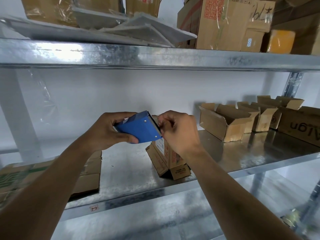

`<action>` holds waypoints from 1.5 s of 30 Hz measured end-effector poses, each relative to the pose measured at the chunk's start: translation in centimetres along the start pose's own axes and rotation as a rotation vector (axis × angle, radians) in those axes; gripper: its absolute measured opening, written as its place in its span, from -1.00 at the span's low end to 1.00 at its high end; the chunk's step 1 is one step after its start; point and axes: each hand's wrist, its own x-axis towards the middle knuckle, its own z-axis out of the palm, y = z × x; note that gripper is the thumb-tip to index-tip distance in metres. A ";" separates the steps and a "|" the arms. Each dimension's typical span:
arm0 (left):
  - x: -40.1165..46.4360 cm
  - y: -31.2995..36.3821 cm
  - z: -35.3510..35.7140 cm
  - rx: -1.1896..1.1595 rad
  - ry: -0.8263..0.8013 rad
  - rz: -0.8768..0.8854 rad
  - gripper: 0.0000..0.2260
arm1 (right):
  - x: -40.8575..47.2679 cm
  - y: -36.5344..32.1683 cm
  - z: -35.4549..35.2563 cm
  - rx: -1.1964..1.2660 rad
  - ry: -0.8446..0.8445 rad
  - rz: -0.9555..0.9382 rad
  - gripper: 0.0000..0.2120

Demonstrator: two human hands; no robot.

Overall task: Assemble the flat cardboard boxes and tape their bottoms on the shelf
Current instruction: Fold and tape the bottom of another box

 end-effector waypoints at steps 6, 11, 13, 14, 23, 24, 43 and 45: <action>0.5 0.6 0.1 0.002 -0.062 -0.022 -0.25 | 0.2 0.5 -1.2 0.185 -0.092 0.206 -0.72; 0.5 1.2 0.7 -0.042 -0.076 0.029 -0.37 | 0.6 0.9 -2.5 0.380 -0.165 0.243 -0.93; 0.6 1.3 0.9 -0.033 -0.087 0.040 -0.37 | 0.7 1.1 -2.7 0.370 -0.169 0.258 -0.89; 0.6 1.4 1.0 -0.028 -0.091 0.041 -0.37 | 0.7 1.2 -2.7 0.357 -0.175 0.268 -0.84; 2.0 3.2 2.7 0.091 -0.126 0.000 -0.35 | 1.6 3.5 -3.3 0.234 -0.099 0.242 -0.61; 2.3 3.6 2.8 0.112 -0.128 -0.005 -0.35 | 1.7 3.9 -3.5 0.225 -0.087 0.244 -0.59; 1.0 4.2 1.0 0.260 -0.156 -0.214 -0.40 | 2.1 12.5 -7.4 0.426 -0.072 0.527 -0.82; 1.1 3.5 1.0 0.265 -0.161 -0.237 -0.40 | 2.4 13.1 -6.8 0.429 -0.126 0.545 -0.88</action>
